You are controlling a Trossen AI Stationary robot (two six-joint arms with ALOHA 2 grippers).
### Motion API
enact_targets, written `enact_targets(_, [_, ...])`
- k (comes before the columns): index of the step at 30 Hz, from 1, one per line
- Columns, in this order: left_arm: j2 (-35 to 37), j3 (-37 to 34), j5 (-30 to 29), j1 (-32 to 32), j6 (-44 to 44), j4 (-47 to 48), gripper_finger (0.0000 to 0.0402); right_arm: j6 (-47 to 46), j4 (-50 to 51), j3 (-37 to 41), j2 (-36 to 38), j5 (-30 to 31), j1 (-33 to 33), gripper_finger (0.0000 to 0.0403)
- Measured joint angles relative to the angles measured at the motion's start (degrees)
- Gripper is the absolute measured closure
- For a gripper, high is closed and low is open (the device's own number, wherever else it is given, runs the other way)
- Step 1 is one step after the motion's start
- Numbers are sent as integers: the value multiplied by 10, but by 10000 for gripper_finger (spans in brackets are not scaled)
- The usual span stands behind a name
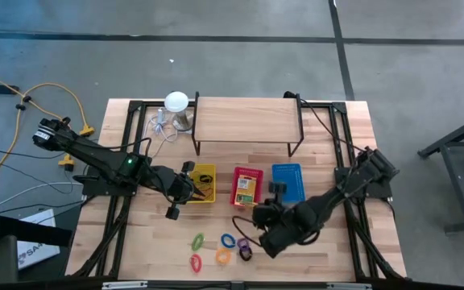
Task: Pick & Place Office Desk Supplies
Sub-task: Stack the yellow crayola box on top of the yellow crayola box in the red bin
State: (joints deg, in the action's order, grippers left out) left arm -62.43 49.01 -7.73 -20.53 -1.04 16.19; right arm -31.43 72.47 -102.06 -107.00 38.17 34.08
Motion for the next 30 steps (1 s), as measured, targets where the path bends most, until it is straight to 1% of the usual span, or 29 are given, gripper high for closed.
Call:
enact_targets(6, [0,0,0,0,0,0,347,34,-5,0,2,1,-44,401])
enact_targets(18, [0,0,0,0,0,0,347,133,-67,0,2,1,-130,401])
enact_targets(21, [0,0,0,0,0,0,347,150,-77,0,2,1,-145,401])
enact_targets(30, [0,0,0,0,0,0,347,163,-79,0,1,-2,-170,401])
